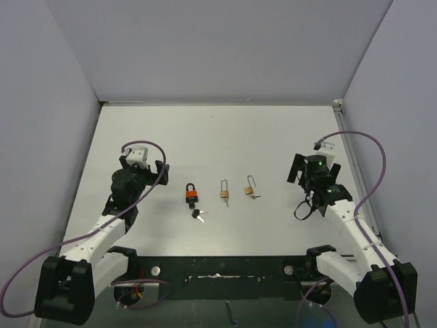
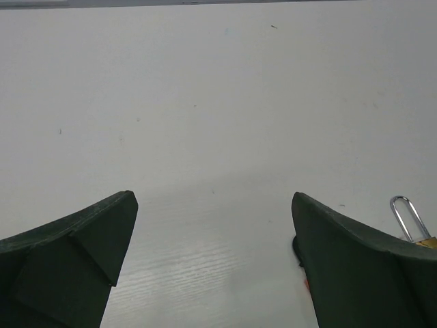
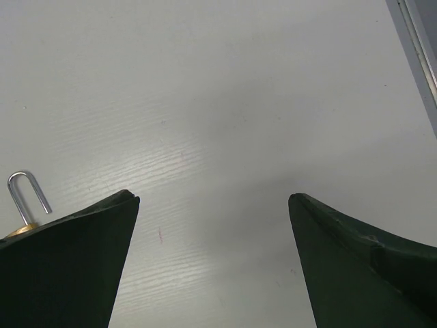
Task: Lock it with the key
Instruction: Pick up the lock from the center of the board.
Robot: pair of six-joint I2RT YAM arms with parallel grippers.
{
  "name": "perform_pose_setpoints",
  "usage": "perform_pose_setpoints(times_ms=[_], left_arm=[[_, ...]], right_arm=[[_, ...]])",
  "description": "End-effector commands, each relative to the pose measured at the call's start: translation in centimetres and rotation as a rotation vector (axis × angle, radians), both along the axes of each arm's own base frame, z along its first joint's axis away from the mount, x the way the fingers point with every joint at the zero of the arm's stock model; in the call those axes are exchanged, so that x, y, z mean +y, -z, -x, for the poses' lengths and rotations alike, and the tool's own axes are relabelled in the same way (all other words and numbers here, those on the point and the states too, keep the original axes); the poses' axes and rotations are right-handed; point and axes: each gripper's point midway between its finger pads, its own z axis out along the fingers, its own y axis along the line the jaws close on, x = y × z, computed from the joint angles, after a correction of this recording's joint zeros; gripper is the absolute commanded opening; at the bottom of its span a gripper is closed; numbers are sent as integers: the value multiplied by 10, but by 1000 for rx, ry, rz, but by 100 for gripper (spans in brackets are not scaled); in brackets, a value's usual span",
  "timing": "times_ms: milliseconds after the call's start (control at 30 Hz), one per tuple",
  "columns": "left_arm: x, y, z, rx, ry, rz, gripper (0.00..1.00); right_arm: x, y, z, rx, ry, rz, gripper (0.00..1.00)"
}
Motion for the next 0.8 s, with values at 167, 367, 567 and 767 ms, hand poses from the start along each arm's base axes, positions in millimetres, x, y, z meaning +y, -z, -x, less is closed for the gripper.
perform_pose_setpoints(times_ms=[167, 367, 567, 767], left_arm=[[-3, -10, -5, -33, 1, 22, 98], [-4, -11, -7, -39, 4, 23, 98], [-7, -12, -7, -22, 25, 17, 98], [-6, -9, -8, -11, 14, 22, 98]], right_arm=[[-2, -16, -5, -49, 16, 8, 98], [2, -14, -9, -49, 6, -4, 98], [14, -19, -11, -91, -60, -19, 98], [20, -23, -16, -103, -94, -24, 98]])
